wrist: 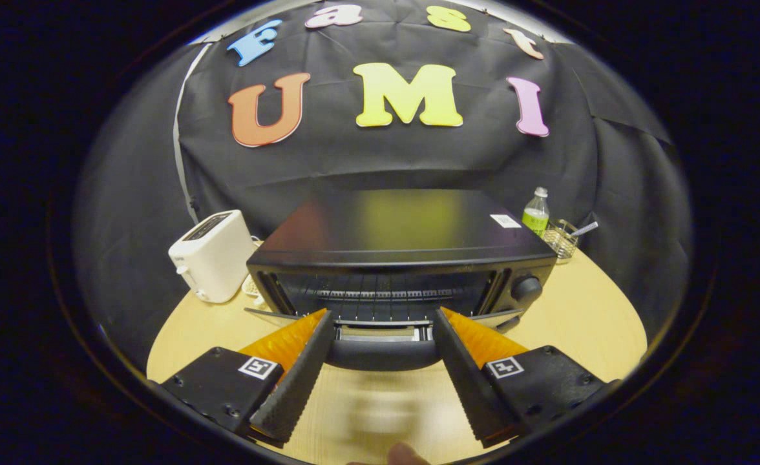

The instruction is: Open the toaster oven, put the food inside, and close the toaster oven door.

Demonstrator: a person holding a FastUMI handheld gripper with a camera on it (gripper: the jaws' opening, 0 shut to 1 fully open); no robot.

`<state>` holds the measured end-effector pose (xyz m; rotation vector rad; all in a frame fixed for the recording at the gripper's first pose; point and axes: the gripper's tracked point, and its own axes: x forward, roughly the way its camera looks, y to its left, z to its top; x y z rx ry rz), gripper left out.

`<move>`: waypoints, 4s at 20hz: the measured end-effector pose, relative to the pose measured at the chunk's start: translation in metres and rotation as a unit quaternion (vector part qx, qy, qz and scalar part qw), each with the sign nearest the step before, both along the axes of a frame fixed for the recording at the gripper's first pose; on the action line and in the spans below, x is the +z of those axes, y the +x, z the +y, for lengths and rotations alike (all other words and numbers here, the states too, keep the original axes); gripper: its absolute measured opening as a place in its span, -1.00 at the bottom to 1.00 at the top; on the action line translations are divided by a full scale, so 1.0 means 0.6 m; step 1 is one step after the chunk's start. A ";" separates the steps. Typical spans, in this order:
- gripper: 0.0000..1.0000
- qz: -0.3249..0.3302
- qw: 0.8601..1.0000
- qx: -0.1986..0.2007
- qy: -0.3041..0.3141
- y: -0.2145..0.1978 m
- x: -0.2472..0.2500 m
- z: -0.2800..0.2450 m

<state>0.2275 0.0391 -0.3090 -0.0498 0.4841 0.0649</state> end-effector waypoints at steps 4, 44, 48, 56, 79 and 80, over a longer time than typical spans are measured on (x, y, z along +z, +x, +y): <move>1.00 0.023 1.000 0.009 -0.012 -0.043 -0.034 -0.007; 0.96 0.435 0.844 0.191 0.248 -0.302 -0.176 0.305; 0.56 0.468 0.824 0.173 0.270 -0.308 -0.191 0.322; -0.23 0.452 0.817 0.202 0.297 -0.317 -0.104 0.327; -0.25 0.084 0.792 -0.082 0.599 -0.011 0.002 -0.025; -0.25 0.077 0.786 -0.090 0.607 -0.010 -0.003 -0.020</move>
